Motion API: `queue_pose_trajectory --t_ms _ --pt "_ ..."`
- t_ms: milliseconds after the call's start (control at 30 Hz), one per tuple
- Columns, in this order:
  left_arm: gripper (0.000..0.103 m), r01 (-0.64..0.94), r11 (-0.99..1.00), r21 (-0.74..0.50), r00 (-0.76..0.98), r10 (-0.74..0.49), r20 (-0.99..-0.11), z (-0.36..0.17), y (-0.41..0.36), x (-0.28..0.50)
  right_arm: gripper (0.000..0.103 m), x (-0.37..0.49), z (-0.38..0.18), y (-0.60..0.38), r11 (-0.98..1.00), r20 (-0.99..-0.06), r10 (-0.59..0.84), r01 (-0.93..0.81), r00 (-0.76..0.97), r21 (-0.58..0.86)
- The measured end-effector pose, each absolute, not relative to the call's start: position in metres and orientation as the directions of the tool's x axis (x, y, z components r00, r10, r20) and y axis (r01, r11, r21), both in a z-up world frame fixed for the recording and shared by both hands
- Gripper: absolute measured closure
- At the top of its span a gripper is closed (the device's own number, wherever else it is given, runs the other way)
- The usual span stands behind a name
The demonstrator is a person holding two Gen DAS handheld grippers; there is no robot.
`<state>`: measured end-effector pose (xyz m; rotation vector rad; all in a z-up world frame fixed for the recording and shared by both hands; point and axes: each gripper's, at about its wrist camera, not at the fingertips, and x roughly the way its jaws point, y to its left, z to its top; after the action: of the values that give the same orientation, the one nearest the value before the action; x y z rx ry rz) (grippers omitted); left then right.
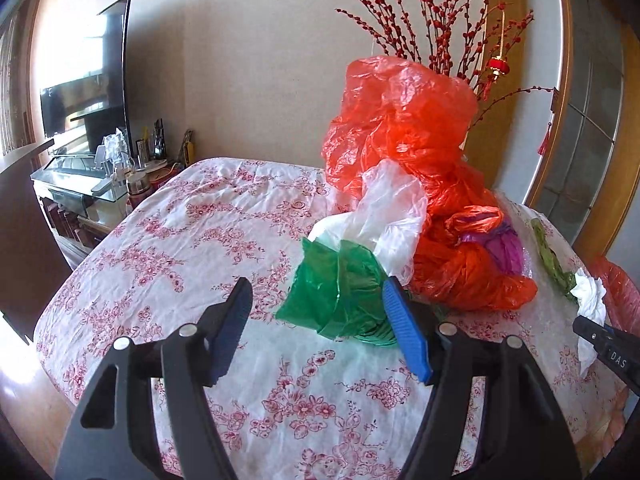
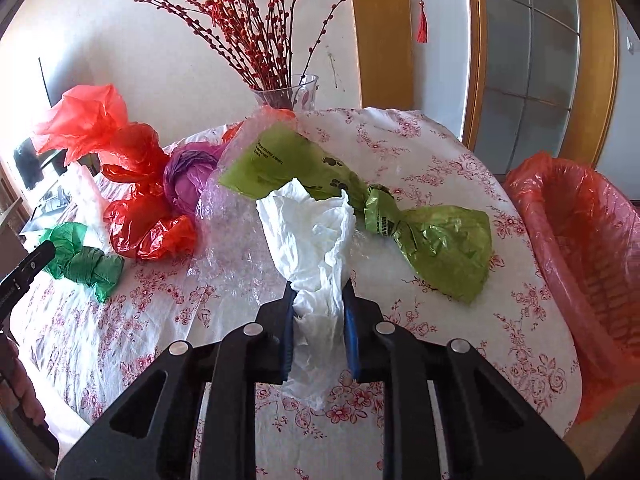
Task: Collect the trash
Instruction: 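Grasp the green plastic bag with the left tool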
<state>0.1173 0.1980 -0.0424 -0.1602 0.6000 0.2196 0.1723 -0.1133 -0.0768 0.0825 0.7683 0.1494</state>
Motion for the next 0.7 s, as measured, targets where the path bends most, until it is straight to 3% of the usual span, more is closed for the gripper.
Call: queue_pose_trajectory --t_ms 167,300,700 --pt "0.039 -0.253 0.955 -0.156 0.779 0.106 -0.618 -0.052 0.214 0.127 0.082 0.166 -0.078 -0.113 0.986 -0.688 0.164 -0.109 0.707 0.123" --pt "0.051 -0.236 0.948 -0.212 0.773 0.051 -0.632 -0.057 0.22 0.13 0.082 0.167 -0.079 -0.113 0.987 -0.69 0.163 -0.109 0.705 0.122" --pt "0.048 -0.219 0.95 -0.223 0.765 0.025 -0.644 -0.054 0.221 0.129 0.082 0.164 -0.077 -0.114 0.987 -0.685 0.163 -0.111 0.71 0.12"
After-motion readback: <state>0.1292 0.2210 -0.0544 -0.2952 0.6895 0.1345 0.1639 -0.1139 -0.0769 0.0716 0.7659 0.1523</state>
